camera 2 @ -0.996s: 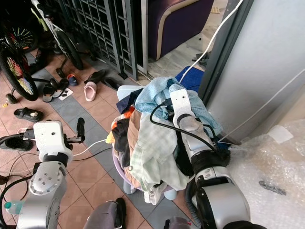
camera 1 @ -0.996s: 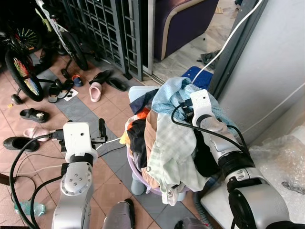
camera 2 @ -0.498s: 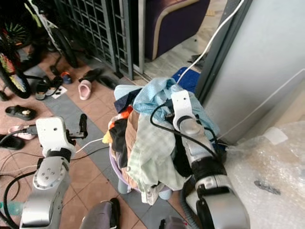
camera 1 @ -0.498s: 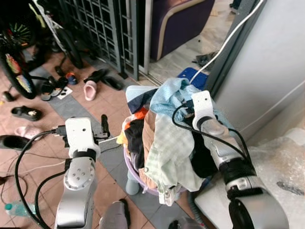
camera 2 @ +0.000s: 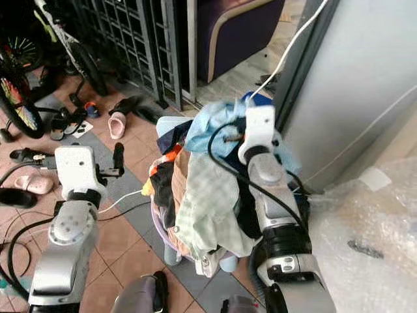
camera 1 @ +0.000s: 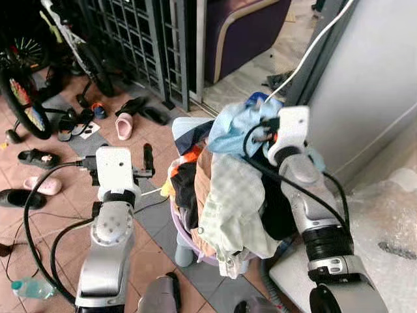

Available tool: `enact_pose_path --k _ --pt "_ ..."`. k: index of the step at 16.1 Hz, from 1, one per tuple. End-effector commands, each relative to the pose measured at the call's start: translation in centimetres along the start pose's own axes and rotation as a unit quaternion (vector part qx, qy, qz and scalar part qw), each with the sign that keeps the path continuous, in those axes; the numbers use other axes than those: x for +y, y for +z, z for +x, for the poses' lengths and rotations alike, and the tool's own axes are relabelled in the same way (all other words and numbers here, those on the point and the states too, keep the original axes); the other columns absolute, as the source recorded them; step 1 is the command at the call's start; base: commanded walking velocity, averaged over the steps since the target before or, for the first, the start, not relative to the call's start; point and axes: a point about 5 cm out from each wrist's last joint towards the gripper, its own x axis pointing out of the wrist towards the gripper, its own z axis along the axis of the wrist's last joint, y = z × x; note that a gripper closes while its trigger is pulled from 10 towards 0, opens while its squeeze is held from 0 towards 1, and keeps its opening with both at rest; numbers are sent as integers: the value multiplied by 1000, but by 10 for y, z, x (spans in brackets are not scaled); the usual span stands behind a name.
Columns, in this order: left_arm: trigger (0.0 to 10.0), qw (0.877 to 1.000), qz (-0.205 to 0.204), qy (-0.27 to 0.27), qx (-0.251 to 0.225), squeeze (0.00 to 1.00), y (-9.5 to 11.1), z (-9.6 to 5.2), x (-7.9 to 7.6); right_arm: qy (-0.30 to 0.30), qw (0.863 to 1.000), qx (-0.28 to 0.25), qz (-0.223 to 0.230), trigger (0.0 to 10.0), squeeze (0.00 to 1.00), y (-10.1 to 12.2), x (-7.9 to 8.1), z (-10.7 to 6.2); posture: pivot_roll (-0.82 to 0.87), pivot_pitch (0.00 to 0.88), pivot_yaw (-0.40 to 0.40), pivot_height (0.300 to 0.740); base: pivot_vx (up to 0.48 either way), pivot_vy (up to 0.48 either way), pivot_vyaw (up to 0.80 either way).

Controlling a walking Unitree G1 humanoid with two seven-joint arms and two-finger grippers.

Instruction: Clothes washing

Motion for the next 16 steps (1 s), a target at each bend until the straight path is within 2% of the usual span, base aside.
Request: enact_pose_path --k 1,3,4,5,6,7,8,12,13,16 --pt "10000 1000 -1 7 14 0 -10 -3 4 14 997 -69 18 0 0 32 3 -1 9 73 30 740 0 0 0" --pt "10000 1000 -8 11 23 0 -17 -7 2 42 993 -95 59 0 0 46 4 -15 2 45 17 740 0 0 0" --pt "10000 1000 -8 10 24 0 -18 -7 0 47 992 -97 66 0 0 47 4 -18 -2 33 6 740 0 0 0" --pt "10000 1000 -12 10 21 0 -18 -5 -3 68 989 -106 77 0 0 55 6 -32 -4 20 6 740 0 0 0" --pt "10000 1000 -13 11 20 0 -19 -3 -2 82 987 -114 72 0 0 57 10 -37 -6 4 18 740 0 0 0" --pt "10000 1000 -10 6 20 0 -20 1 -2 100 988 -114 27 8157 0 51 18 -41 -12 0 34 740 0 0 0" --pt "10000 1000 -8 1 17 0 -19 3 -2 102 989 -109 -1 10000 0 45 20 -42 -13 0 38 740 0 0 0" --pt "10000 1000 -8 -3 3 0 -15 13 -4 80 993 -84 8 10000 0 40 19 -39 -15 0 54 740 0 0 -209" --pt "10000 1000 -10 -4 0 0 -15 11 -7 82 993 -85 -7 10000 0 38 17 -39 -16 0 48 740 0 0 -656" --pt "10000 1000 -14 0 0 0 -16 11 -8 74 994 -79 -9 10000 0 38 12 -34 -14 0 36 740 0 0 -721"
